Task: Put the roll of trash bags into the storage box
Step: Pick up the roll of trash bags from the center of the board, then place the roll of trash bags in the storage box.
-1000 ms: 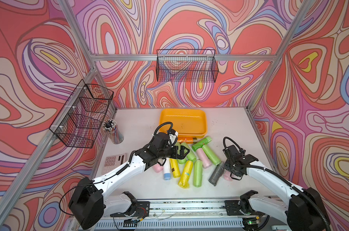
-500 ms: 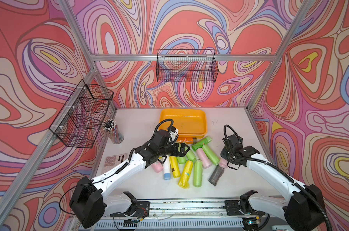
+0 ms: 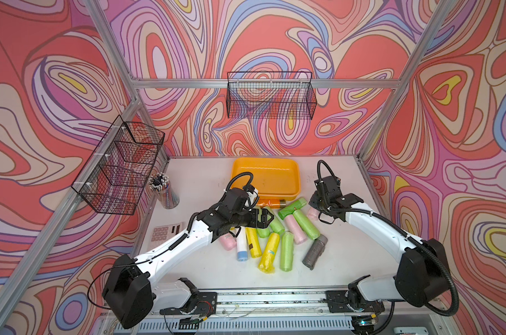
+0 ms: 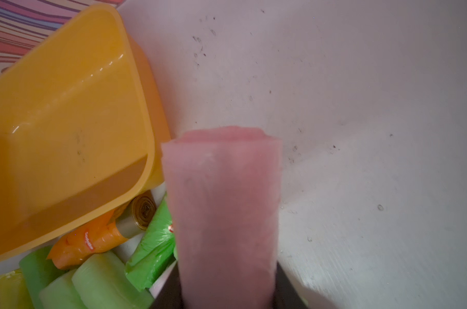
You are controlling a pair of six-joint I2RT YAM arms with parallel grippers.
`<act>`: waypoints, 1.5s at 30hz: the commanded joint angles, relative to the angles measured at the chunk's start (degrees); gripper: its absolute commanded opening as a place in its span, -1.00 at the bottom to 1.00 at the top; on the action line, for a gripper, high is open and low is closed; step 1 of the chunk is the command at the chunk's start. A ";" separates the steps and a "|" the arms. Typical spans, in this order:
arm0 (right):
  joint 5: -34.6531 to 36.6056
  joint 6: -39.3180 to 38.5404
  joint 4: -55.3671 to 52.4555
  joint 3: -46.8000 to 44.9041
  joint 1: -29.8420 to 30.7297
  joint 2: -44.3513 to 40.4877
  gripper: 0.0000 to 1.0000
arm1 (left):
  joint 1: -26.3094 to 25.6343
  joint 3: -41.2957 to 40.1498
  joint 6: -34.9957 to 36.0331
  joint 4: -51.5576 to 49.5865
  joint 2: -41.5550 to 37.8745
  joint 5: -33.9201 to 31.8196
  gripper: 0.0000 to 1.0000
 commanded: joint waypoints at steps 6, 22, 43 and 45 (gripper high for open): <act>-0.39 -4.36 6.17 9.67 -0.25 9.07 -0.66 | -0.13 1.62 -0.07 -4.55 -3.03 -3.84 1.00; -3.44 -18.32 8.16 29.71 2.27 29.70 -0.75 | -0.13 1.33 -0.48 -5.96 -5.69 -6.12 1.00; 2.58 -23.70 6.57 35.59 3.96 40.21 -0.80 | -0.13 1.79 0.27 -6.55 -6.87 -7.78 1.00; 2.45 -23.57 6.59 35.94 3.96 41.21 -0.82 | -0.11 1.79 0.37 -6.65 -6.82 -7.83 1.00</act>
